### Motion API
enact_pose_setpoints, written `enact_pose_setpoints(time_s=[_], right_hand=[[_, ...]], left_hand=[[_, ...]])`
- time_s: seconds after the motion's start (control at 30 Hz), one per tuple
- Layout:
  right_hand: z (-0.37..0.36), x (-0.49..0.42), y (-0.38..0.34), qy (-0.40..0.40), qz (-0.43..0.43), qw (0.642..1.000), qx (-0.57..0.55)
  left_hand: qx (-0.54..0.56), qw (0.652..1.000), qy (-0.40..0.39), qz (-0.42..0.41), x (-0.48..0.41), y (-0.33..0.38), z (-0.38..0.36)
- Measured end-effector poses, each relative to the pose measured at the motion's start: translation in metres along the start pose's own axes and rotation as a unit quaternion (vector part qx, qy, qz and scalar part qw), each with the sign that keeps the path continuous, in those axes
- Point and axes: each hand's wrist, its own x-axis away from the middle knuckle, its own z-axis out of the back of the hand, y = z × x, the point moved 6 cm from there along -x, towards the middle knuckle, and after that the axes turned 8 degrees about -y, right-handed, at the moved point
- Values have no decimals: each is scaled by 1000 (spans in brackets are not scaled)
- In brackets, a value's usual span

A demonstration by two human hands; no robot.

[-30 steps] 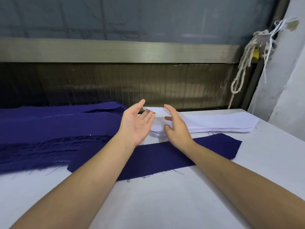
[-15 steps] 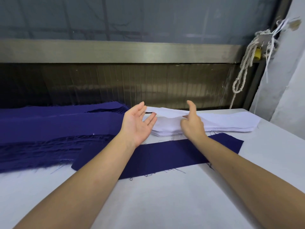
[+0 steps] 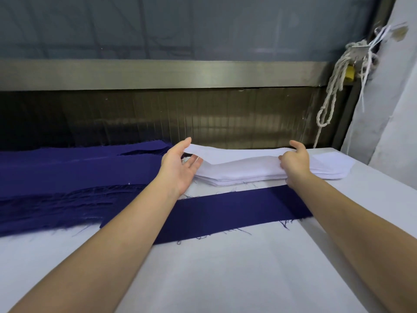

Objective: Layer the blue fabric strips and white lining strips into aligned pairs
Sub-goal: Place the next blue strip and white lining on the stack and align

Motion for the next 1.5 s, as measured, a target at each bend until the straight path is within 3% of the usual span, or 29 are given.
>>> enact_pose_setpoints(time_s=[0.17, 0.27, 0.5, 0.7, 1.0, 1.37, 1.5], right_hand=[[11, 0, -2, 27, -9, 999, -26], [16, 3, -1, 22, -16, 999, -39], [22, 16, -3, 8, 10, 1000, -19], [26, 40, 2, -32, 64, 996, 52], [49, 61, 1, -52, 137, 979, 143], [57, 70, 3, -101, 96, 981, 137], [62, 67, 4, -87, 101, 975, 177]], left_hand=[[-87, 990, 96, -64, 1, 15, 16], [-122, 983, 110, -79, 5, 24, 24], [-235, 964, 68, -105, 25, 54, 42], [-362, 927, 15, -96, 51, 70, 59], [-463, 882, 4, -83, 86, 74, 85], [-611, 782, 33, -117, 100, 79, 100], [-685, 723, -27, -87, 103, 73, 97]])
